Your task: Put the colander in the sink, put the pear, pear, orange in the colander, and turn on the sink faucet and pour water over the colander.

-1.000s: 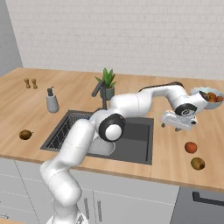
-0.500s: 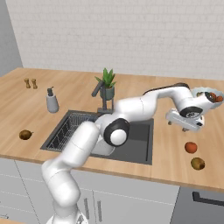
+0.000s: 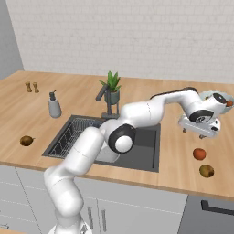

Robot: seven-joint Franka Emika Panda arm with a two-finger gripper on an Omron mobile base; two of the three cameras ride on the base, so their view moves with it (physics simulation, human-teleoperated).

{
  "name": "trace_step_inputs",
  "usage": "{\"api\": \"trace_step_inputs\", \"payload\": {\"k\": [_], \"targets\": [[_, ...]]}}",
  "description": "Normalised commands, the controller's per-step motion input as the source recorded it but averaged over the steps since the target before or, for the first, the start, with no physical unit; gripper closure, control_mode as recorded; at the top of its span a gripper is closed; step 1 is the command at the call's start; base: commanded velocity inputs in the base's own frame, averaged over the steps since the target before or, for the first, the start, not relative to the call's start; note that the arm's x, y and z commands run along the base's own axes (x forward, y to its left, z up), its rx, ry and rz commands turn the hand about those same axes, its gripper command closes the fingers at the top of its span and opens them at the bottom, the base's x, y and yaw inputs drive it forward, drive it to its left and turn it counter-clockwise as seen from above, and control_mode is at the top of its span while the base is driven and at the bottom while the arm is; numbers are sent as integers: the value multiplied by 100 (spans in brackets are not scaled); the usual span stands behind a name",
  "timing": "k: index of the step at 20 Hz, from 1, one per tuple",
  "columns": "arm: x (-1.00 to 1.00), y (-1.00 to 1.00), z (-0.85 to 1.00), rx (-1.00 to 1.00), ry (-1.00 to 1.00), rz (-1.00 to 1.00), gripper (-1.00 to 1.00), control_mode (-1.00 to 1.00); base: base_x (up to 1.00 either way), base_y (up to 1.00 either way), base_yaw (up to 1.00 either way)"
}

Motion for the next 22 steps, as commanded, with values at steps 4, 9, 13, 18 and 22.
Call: {"api": "trace_step_inputs", "payload": {"k": [4, 9, 13, 18, 22], "targets": [[-49, 0, -26, -24, 0, -11, -100, -100, 0, 0, 0], [-72, 2, -35, -12, 0, -18, -100, -100, 0, 0, 0], [-42, 0, -3, -1, 0, -23, -100, -100, 0, 0, 0], [-3, -5, 0, -4, 0, -16, -100, -100, 0, 0, 0], [-7, -35, 0, -5, 0, -6, -100, -100, 0, 0, 0]]}}
